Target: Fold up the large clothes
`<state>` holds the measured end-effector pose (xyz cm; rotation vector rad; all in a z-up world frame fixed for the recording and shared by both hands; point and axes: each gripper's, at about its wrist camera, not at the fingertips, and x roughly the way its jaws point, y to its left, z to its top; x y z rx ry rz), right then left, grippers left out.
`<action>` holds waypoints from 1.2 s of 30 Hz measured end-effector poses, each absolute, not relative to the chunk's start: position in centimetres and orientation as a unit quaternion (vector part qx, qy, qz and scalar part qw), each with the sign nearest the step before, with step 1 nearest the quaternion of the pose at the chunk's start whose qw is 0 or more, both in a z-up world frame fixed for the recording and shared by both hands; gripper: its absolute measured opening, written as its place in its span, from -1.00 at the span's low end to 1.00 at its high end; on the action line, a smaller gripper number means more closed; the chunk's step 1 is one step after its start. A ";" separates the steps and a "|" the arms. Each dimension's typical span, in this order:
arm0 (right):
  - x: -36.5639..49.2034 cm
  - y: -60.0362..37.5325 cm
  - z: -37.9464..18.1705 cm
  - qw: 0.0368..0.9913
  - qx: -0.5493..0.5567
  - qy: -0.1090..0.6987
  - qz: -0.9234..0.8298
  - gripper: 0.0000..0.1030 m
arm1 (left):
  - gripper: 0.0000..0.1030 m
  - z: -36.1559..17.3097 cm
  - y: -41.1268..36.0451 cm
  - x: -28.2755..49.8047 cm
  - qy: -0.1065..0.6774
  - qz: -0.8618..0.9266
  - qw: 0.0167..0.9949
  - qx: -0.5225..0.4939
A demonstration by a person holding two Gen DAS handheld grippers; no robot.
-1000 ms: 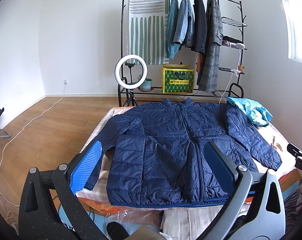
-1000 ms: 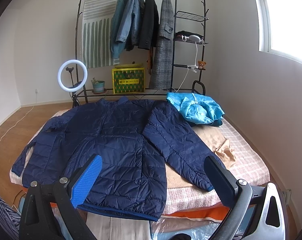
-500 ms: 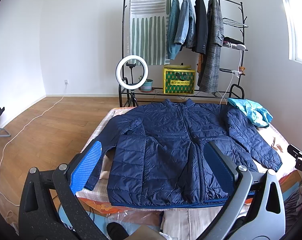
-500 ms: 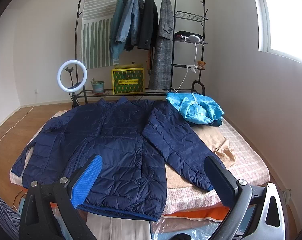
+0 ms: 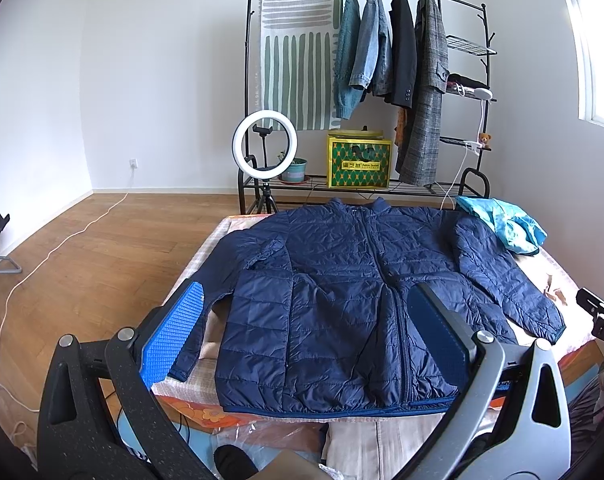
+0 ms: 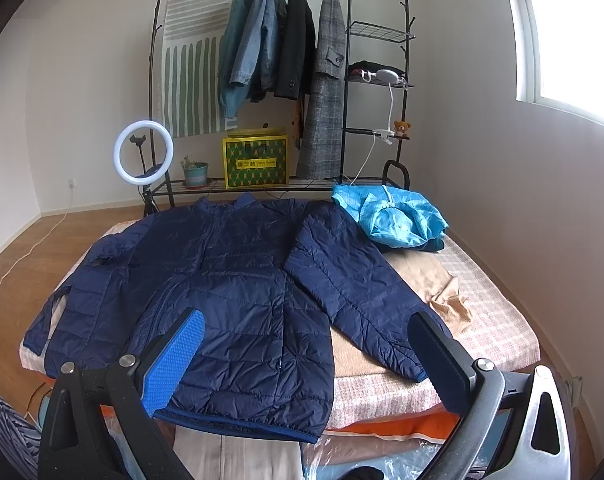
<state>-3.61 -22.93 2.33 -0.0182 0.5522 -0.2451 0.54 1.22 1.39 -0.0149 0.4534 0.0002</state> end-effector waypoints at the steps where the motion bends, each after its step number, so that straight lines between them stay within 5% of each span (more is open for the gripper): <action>1: -3.6 -22.9 2.3 0.955 -0.009 0.271 -0.121 0.99 | 1.00 1.4 1.2 0.5 0.225 0.001 0.974 -0.007; 24: -0.8 -21.8 1.8 0.955 -0.013 0.279 -0.097 0.99 | 1.00 0.3 4.1 3.3 0.243 0.048 0.969 0.009; 36: 7.4 -18.1 1.4 0.970 -0.033 0.240 0.019 0.99 | 1.00 -5.2 16.8 9.8 0.301 0.099 0.946 -0.069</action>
